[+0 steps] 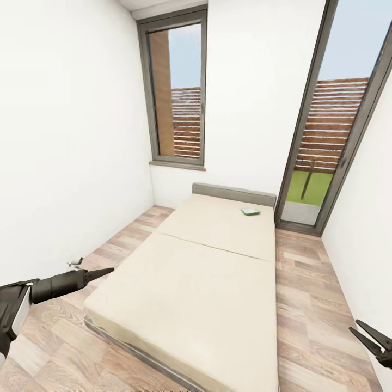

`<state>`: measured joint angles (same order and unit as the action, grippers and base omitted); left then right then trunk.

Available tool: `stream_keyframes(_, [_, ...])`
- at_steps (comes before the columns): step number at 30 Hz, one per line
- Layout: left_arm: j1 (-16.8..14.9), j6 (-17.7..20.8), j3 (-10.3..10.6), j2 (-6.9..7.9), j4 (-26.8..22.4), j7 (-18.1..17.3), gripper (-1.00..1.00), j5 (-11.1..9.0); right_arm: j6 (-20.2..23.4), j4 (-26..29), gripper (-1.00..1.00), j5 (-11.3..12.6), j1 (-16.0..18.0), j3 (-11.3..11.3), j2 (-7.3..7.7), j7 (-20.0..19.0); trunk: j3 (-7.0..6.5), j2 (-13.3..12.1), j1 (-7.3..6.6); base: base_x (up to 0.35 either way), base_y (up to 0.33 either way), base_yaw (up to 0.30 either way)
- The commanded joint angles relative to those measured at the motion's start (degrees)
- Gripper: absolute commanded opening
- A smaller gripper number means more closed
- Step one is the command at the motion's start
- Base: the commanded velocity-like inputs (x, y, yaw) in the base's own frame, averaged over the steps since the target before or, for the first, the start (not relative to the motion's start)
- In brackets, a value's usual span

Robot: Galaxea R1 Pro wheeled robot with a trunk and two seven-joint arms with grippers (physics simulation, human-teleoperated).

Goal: Put all the toys in the child's room - the three board games (two on the bed and one on the table), the two jigsaw puzzles on the table, and the tennis ball on the table - inside the toy box on the table in the child's room.

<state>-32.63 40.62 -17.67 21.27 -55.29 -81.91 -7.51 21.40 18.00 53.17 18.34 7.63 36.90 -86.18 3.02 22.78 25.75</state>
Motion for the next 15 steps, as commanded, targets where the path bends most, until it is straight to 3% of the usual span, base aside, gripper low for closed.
stream_keyframes(1, [-0.07,0.6,0.0,0.0,0.01,-0.14,1.0,-0.05,0.59,0.01,1.0,0.14,0.03,-0.04,0.01,-0.1,0.19,0.14,0.04,-0.007,-0.012,0.205])
stream_keyframes(15, [-0.07,0.65,0.0,-0.04,0.03,-0.09,1.0,-0.05,0.57,0.05,1.0,0.04,0.03,-0.18,-0.02,0.24,0.89,0.14,0.04,-0.002,-0.013,0.232])
